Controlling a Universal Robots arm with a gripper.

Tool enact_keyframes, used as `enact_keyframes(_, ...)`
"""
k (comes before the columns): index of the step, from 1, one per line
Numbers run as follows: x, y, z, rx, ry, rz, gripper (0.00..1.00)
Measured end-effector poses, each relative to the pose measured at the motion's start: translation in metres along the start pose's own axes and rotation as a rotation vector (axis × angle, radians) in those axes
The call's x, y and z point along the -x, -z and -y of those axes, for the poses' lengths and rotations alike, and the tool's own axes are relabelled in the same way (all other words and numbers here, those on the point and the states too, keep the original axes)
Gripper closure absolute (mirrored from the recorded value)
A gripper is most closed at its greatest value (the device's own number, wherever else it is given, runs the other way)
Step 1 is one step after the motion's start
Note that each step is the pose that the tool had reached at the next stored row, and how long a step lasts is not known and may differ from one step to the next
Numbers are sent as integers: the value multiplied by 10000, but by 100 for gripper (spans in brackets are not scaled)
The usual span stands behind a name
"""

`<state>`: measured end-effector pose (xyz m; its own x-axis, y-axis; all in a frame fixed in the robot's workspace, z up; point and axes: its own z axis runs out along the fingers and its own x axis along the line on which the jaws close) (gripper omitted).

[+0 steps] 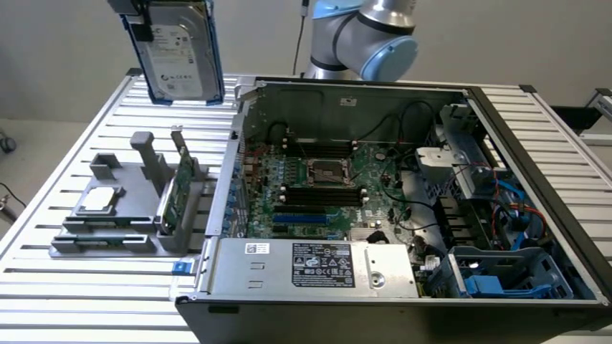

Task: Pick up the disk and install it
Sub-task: 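Pick up the disk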

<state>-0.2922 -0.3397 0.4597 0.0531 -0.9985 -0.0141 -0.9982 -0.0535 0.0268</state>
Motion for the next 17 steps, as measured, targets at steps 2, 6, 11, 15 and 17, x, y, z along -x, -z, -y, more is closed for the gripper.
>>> enact_keyframes(2, -26, 48, 92, 18, 1, 1, 67)
enact_keyframes(6, -81, 125, 267, 55, 0, 4, 67)
enact_keyframes(11, -181, 173, 487, 81, -2, 5, 67)
enact_keyframes(15, -263, 201, 663, 99, 0, 4, 67)
enact_keyframes(17, -298, 218, 751, 104, -2, 5, 67)
